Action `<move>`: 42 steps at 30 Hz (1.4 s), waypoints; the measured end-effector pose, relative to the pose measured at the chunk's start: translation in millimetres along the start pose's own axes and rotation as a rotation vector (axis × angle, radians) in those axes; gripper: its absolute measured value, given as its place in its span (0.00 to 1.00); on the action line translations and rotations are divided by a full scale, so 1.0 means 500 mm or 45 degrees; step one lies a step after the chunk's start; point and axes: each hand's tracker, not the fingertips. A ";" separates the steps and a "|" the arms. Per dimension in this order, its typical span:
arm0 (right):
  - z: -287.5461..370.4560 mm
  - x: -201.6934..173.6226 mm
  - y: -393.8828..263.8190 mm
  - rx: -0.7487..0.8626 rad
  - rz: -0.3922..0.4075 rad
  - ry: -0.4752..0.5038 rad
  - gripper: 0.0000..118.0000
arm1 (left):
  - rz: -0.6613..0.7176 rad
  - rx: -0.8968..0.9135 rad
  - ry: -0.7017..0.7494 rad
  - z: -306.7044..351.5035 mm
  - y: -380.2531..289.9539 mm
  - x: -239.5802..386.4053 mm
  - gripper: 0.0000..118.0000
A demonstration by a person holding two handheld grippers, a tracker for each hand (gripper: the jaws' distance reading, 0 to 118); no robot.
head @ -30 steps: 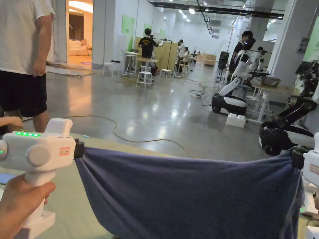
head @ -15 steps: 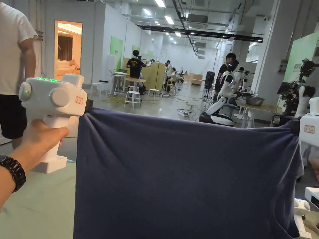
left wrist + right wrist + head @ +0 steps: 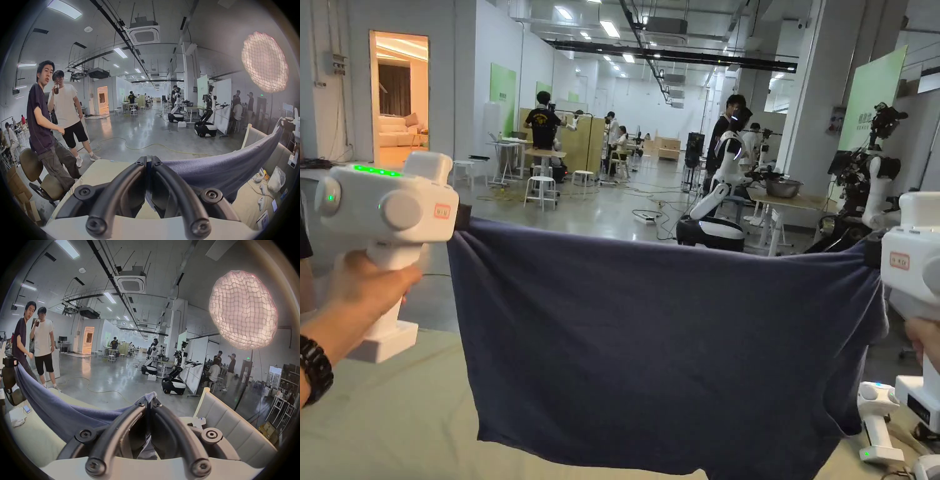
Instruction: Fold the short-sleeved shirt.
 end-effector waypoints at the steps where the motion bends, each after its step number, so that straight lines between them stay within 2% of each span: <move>1: 0.008 0.001 -0.024 -0.017 -0.007 0.003 0.02 | -0.007 -0.014 0.000 0.004 -0.031 0.003 0.05; 11: 0.197 -0.013 -0.304 -0.207 0.021 0.025 0.02 | 0.091 -0.210 -0.096 0.114 -0.357 -0.003 0.05; 16: 0.299 -0.016 -0.394 -0.262 0.038 0.029 0.02 | 0.113 -0.229 -0.111 0.221 -0.447 -0.014 0.05; 23: 0.453 -0.033 -0.456 -0.318 0.072 0.053 0.02 | 0.155 -0.267 -0.119 0.353 -0.536 -0.033 0.05; 29: 0.533 -0.046 -0.579 -0.542 0.076 0.085 0.02 | 0.189 -0.489 -0.153 0.417 -0.676 -0.042 0.05; 33: 0.573 -0.051 -0.682 -0.724 0.026 0.090 0.02 | 0.203 -0.654 -0.173 0.444 -0.779 -0.042 0.05; 37: 0.626 -0.073 -0.753 -0.905 0.002 0.083 0.02 | 0.140 -0.815 -0.194 0.458 -0.866 -0.037 0.05; 39: 0.615 -0.055 -0.823 -0.982 -0.015 0.095 0.02 | 0.122 -0.891 -0.201 0.454 -0.898 -0.036 0.05; 42: 0.634 -0.069 -0.852 -1.045 0.028 0.108 0.02 | 0.102 -0.957 -0.205 0.450 -0.936 -0.031 0.05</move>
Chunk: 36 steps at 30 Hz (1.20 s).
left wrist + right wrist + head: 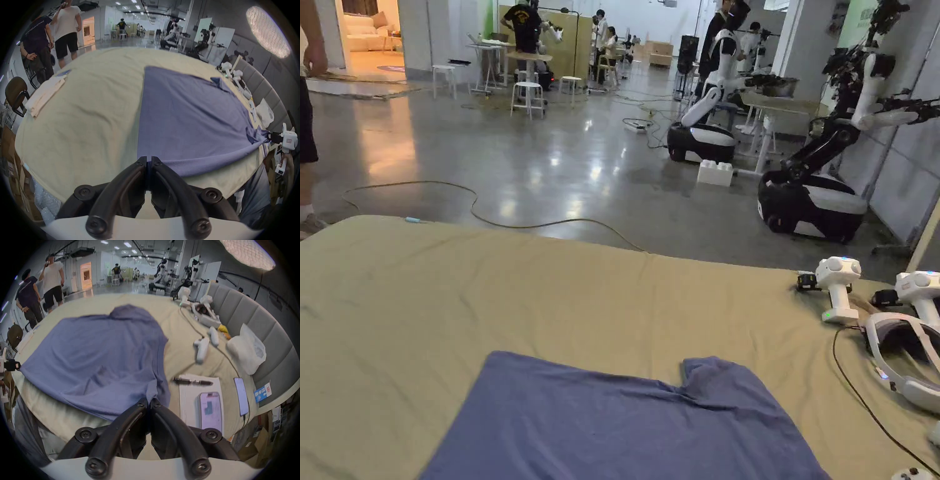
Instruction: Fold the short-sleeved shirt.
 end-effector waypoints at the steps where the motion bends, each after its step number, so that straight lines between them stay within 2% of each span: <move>1: -0.003 -0.006 -0.010 -0.031 0.030 -0.018 0.02 | -0.016 -0.020 0.000 -0.010 -0.007 0.000 0.05; 6: -0.047 -0.007 -0.056 -0.112 0.066 -0.002 0.02 | -0.035 -0.084 0.021 -0.041 -0.028 0.004 0.05; 8: -0.058 -0.011 -0.063 -0.102 0.088 -0.021 0.05 | -0.037 -0.085 0.032 -0.043 -0.028 0.010 0.06; 9: -0.057 -0.014 -0.062 -0.099 0.106 -0.053 0.15 | -0.042 -0.083 0.046 -0.041 -0.024 0.014 0.11; 11: -0.045 -0.022 -0.050 -0.067 0.119 -0.155 0.46 | -0.071 -0.047 0.091 -0.032 -0.014 0.024 0.24; 12: -0.042 -0.016 -0.044 -0.025 0.109 -0.151 0.48 | -0.097 -0.012 0.103 -0.024 -0.007 0.030 0.32; 14: -0.019 -0.011 -0.013 0.074 0.031 -0.123 0.53 | -0.115 0.060 0.094 -0.007 0.013 0.042 0.40; 18: 0.049 -0.026 0.067 0.345 -0.047 -0.108 0.56 | -0.085 0.264 0.038 0.034 0.073 0.079 0.41; 23: 0.085 -0.081 0.148 0.659 -0.098 -0.098 0.56 | -0.069 0.569 -0.016 0.077 0.147 0.144 0.41; 28: 0.100 -0.151 0.201 0.929 -0.210 -0.102 0.56 | -0.115 0.854 0.069 0.115 0.188 0.228 0.39; 30: 0.106 -0.174 0.213 1.000 -0.213 -0.106 0.55 | -0.145 0.941 0.078 0.128 0.194 0.253 0.38; 32: 0.110 -0.196 0.222 1.056 -0.202 -0.091 0.48 | -0.164 1.006 0.090 0.135 0.196 0.276 0.32; 34: 0.112 -0.213 0.232 1.069 -0.181 -0.105 0.13 | -0.169 1.036 0.088 0.142 0.198 0.291 0.22; 35: 0.111 -0.220 0.235 1.077 -0.177 -0.149 0.04 | -0.173 1.047 0.083 0.143 0.199 0.297 0.17; 36: 0.113 -0.228 0.238 1.087 -0.176 -0.139 0.01 | -0.175 1.063 0.081 0.145 0.198 0.302 0.10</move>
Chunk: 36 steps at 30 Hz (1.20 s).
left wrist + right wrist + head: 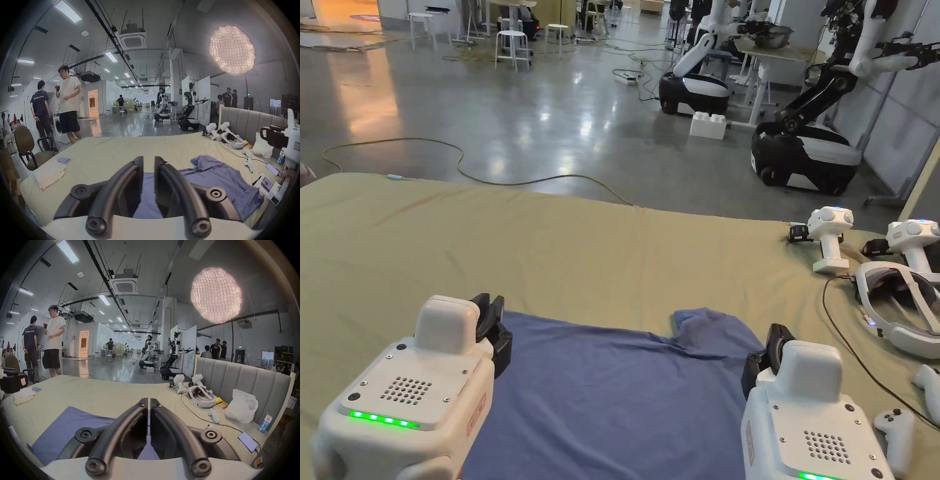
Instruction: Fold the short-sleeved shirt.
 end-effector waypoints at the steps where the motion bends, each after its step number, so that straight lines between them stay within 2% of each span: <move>1: 0.001 0.003 0.002 0.022 -0.027 0.051 0.00 | -0.004 0.016 0.007 0.002 0.001 0.003 0.04; 3: 0.000 -0.001 0.008 0.014 -0.036 0.056 0.00 | -0.004 0.031 0.012 0.004 0.003 0.008 0.00; 10: 0.003 -0.017 0.013 0.005 -0.038 0.091 0.00 | 0.029 -0.016 0.060 0.018 -0.009 -0.023 0.00; 15: -0.008 -0.020 -0.007 -0.058 -0.032 0.119 0.00 | 0.072 -0.262 0.081 0.044 -0.057 -0.124 0.00; 20: -0.014 -0.029 -0.039 -0.134 -0.012 0.147 0.00 | 0.118 -0.635 0.096 0.087 -0.141 -0.228 0.00; 27: -0.022 -0.047 -0.082 -0.240 0.013 0.179 0.00 | 0.239 -1.040 0.042 0.103 -0.257 -0.284 0.00; 29: -0.021 -0.051 -0.089 -0.266 0.020 0.186 0.00 | 0.275 -1.081 0.021 0.098 -0.276 -0.285 0.08; 31: -0.020 -0.053 -0.097 -0.282 0.026 0.185 0.00 | 0.345 -1.122 -0.011 0.082 -0.297 -0.299 0.36; 32: -0.019 -0.053 -0.098 -0.290 0.030 0.185 0.00 | 0.363 -1.124 -0.007 0.078 -0.303 -0.300 0.47; 33: -0.019 -0.052 -0.101 -0.298 0.034 0.185 0.00 | 0.382 -1.126 -0.007 0.073 -0.308 -0.300 0.51; 36: -0.018 -0.047 -0.107 -0.315 0.044 0.176 0.00 | 0.381 -1.165 0.024 0.053 -0.326 -0.298 0.51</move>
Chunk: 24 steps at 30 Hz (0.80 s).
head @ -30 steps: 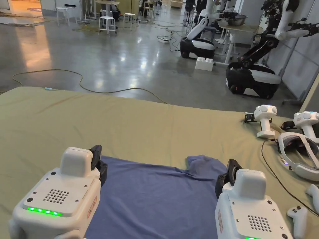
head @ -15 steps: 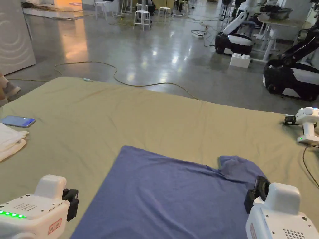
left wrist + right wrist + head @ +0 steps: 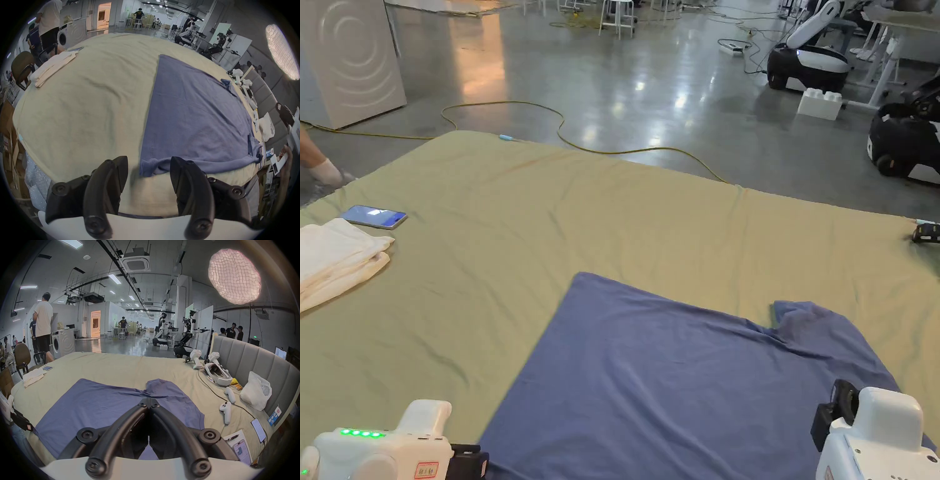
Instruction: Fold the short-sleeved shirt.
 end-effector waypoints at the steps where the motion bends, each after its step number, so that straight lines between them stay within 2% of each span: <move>1: -0.001 0.002 -0.002 -0.008 0.002 -0.005 0.00 | -0.005 -0.024 0.024 -0.014 0.003 0.001 0.51; 7: -0.005 0.022 -0.017 -0.055 -0.003 -0.026 0.00 | 0.011 -0.102 0.096 -0.074 0.013 0.002 0.48; 10: 0.000 0.038 -0.027 -0.080 -0.013 -0.040 0.00 | -0.047 -0.060 0.176 -0.073 0.005 0.028 0.33; 12: 0.005 0.053 -0.037 -0.105 -0.019 -0.047 0.00 | -0.144 -0.058 0.198 -0.071 -0.003 0.049 0.15; 13: 0.007 0.060 -0.042 -0.122 -0.016 -0.051 0.00 | -0.131 -0.062 0.172 -0.072 -0.001 0.053 0.10; 17: 0.026 0.099 -0.061 -0.196 0.012 -0.066 0.00 | -0.132 -0.078 0.139 -0.077 -0.001 0.048 0.07; 19: 0.039 0.126 -0.068 -0.276 0.061 -0.076 0.00 | -0.122 -0.075 0.120 -0.067 0.000 0.043 0.07; 20: 0.045 0.139 -0.073 -0.307 0.078 -0.080 0.03 | -0.118 -0.071 0.111 -0.061 0.000 0.041 0.07; 23: 0.066 0.191 -0.097 -0.458 0.076 -0.046 0.49 | -0.114 -0.049 0.094 -0.034 -0.004 0.048 0.07; 24: 0.075 0.208 -0.109 -0.506 0.056 -0.036 0.55 | -0.118 -0.047 0.089 -0.023 -0.007 0.057 0.07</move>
